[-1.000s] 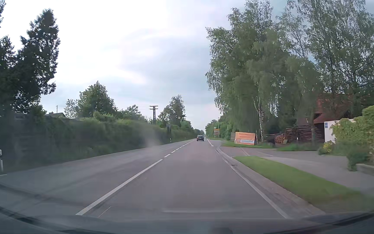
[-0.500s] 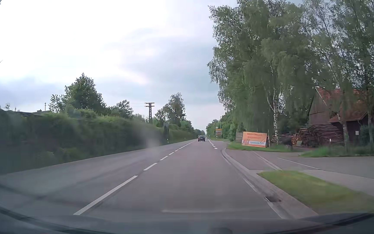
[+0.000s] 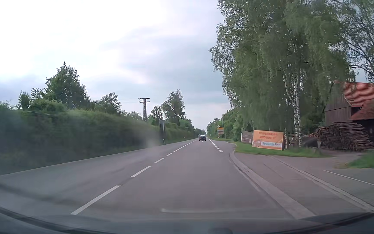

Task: Follow the waypoints while adhering to traffic rules and regulations

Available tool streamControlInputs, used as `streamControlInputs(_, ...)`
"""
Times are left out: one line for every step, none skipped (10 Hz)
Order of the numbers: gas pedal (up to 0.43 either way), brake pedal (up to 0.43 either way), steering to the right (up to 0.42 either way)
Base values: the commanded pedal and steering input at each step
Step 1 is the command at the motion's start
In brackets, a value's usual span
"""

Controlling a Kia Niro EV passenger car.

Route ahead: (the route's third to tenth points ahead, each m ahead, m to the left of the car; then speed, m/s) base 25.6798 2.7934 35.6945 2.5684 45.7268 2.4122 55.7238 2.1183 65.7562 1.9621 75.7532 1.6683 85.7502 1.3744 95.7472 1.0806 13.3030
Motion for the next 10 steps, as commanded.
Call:
streamControlInputs(0.150, 0.000, -0.002)
streamControlInputs(0.138, 0.000, -0.001)
streamControlInputs(0.138, 0.000, -0.001)
streamControlInputs(0.138, 0.000, -0.001)
streamControlInputs(0.130, 0.000, -0.001)
streamControlInputs(0.130, 0.000, -0.001)
streamControlInputs(0.130, 0.000, 0.000)
streamControlInputs(0.130, 0.000, 0.000)
streamControlInputs(0.130, 0.000, 0.001)
streamControlInputs(0.138, 0.000, 0.002)
